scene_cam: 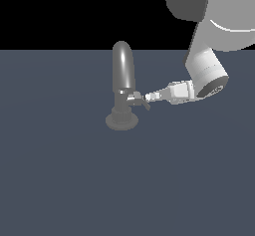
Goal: Turn on the faucet by rotating a designated handle.
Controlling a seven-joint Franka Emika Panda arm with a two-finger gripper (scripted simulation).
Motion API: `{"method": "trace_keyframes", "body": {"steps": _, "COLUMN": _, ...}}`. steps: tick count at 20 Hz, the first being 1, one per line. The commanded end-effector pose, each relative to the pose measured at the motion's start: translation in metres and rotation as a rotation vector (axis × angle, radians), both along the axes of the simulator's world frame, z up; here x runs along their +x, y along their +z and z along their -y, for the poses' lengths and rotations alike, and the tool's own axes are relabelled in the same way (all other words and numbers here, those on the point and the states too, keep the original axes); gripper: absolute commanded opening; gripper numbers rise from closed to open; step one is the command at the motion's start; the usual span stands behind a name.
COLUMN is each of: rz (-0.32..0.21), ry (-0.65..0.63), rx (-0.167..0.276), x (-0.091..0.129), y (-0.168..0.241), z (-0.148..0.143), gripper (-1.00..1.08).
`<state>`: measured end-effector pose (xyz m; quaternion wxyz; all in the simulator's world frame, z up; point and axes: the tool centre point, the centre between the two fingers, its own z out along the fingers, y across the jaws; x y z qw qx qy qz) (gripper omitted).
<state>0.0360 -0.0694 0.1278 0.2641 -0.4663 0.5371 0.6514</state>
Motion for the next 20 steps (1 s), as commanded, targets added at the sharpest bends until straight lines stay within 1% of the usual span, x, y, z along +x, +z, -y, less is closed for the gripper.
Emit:
{"method": "trace_keyframes", "body": {"steps": 1, "rz": -0.007, "ry": -0.005, "rx": -0.003, "x": 0.002, "y": -0.009, "z": -0.001, "gripper": -1.00}}
{"method": "trace_keyframes", "body": {"steps": 20, "rz": -0.045, "ry": -0.014, "rx": -0.008, "x": 0.013, "y": -0.056, "z": -0.004, "gripper": -1.00}}
